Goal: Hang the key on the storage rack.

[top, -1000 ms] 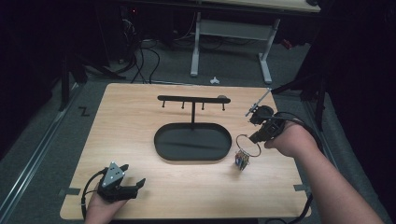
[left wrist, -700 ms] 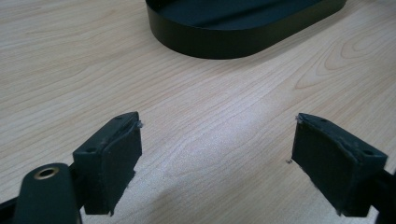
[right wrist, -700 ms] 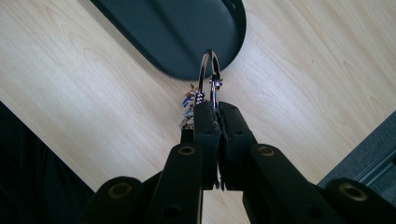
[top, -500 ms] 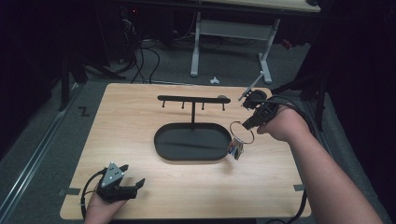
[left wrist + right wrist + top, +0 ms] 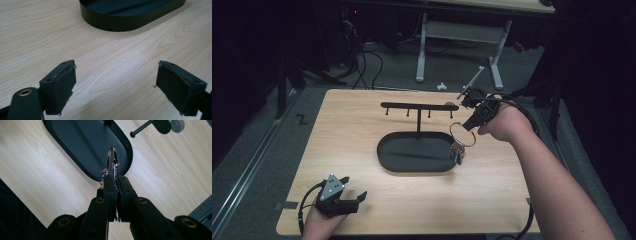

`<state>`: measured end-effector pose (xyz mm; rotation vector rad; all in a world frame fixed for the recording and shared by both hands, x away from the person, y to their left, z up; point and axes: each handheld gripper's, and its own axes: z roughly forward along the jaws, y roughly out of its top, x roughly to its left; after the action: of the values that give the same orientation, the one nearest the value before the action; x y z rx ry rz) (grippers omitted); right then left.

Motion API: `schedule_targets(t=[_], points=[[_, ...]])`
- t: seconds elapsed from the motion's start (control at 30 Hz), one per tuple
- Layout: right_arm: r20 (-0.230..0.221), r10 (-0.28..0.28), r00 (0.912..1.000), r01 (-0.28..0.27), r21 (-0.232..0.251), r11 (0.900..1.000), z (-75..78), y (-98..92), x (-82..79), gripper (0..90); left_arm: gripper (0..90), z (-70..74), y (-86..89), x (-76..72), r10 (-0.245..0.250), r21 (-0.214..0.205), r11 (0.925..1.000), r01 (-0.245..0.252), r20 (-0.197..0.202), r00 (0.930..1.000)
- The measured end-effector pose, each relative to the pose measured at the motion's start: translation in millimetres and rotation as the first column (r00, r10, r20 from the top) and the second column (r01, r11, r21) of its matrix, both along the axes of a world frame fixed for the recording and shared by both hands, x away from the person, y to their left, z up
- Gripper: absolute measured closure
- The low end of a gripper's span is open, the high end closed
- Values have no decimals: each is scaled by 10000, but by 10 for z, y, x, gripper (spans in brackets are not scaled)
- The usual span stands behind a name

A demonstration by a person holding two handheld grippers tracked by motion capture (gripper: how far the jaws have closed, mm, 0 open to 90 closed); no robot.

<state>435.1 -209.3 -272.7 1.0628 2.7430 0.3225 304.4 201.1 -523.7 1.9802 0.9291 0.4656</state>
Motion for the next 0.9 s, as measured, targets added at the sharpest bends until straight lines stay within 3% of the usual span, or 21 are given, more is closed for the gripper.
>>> schedule_targets(t=[0.47, 0.9], points=[[59, 19, 10000, -20, 182, 9998, -59, 119, 209, 875, 167, -1, 15, -7, 7, -10, 10000, -7, -51, 10000], [-22, -453, 9990, 453, 389, 9982, -123, 117, 472, 875, 167, 4, 43, -17, 78, -79, 9999, -79, -23, 10000]])
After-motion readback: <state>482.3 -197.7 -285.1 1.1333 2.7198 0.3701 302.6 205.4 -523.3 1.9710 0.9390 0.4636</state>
